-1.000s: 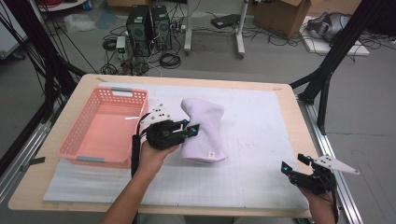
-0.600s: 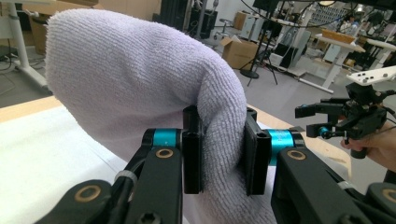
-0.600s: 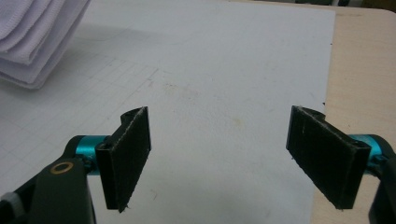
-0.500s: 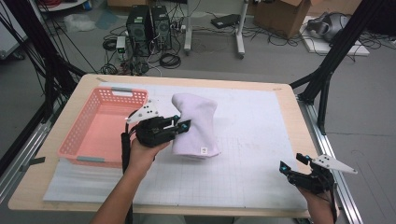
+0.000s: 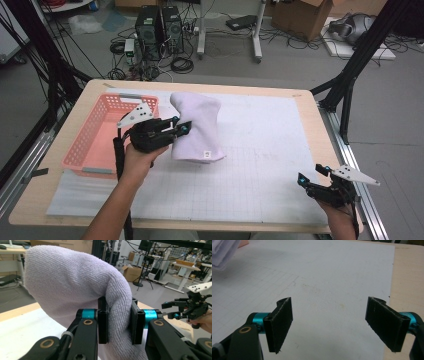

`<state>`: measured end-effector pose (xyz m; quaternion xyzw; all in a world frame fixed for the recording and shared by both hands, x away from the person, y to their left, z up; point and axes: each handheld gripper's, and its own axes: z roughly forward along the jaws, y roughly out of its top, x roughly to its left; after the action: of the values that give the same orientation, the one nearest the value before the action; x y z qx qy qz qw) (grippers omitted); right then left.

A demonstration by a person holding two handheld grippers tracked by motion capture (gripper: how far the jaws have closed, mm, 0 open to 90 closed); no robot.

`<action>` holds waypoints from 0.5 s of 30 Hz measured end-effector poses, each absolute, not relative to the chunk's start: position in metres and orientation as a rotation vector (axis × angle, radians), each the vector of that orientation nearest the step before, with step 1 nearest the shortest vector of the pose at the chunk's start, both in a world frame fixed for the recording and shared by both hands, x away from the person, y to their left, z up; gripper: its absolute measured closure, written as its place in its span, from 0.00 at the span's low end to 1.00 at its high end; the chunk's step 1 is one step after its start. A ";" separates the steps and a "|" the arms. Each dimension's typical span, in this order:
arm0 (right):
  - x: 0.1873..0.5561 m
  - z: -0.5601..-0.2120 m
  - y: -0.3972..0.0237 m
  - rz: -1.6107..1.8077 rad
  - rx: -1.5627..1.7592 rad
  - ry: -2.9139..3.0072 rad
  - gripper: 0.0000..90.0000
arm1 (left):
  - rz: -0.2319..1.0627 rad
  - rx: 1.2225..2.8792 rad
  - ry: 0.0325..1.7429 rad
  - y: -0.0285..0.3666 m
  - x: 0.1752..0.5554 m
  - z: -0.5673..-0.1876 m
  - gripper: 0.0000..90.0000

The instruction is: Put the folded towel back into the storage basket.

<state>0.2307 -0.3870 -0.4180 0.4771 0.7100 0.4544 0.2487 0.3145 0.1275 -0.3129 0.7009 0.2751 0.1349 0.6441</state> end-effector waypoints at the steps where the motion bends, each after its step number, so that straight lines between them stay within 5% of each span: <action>1: 0.231 -0.418 -0.387 1.235 1.302 1.936 0.23 | 0.308 1.592 0.627 0.129 0.315 -0.312 0.82; 15: 0.231 -0.417 -0.385 1.234 1.300 1.938 0.23 | 0.346 1.539 0.636 0.166 0.319 -0.298 0.82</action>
<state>0.2310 -0.3846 -0.4174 0.4770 0.7111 0.4528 0.2485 0.3187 0.1656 -0.2976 0.6799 0.2810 0.1528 0.6599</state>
